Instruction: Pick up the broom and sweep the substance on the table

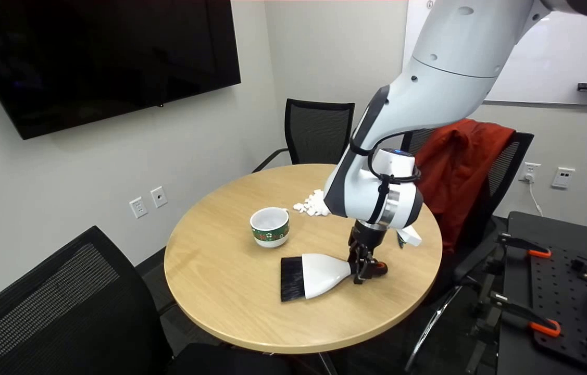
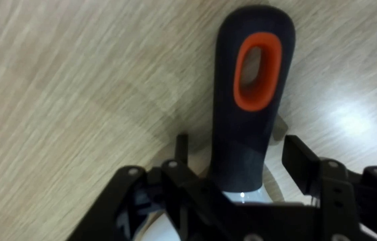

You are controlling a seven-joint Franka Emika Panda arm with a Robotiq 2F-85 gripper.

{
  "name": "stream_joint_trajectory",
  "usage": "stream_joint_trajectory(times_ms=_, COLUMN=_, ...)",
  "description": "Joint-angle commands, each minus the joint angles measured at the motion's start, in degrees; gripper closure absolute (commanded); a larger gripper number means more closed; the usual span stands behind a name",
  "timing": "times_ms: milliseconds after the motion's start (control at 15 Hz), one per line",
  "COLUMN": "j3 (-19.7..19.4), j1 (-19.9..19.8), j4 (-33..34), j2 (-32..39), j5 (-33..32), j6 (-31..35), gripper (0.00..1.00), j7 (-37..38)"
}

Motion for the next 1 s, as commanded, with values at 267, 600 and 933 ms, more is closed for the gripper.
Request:
stream_joint_trajectory(times_ms=267, j3=0.5, j1=-0.9, j4=1.3, j2=0.1, j5=1.7, j6=-0.8, gripper=0.87, j7=-1.9)
stream_joint_trajectory(times_ms=600, j3=0.5, j1=-0.6, j4=-0.8, j2=-2.3, j5=2.2, j6=-0.2, gripper=0.87, j7=-2.5)
stream_joint_trajectory(times_ms=933, j3=-1.2, j1=1.7, j4=-10.9, j2=-11.3, j5=-3.6, j6=0.7, gripper=0.87, j7=0.5)
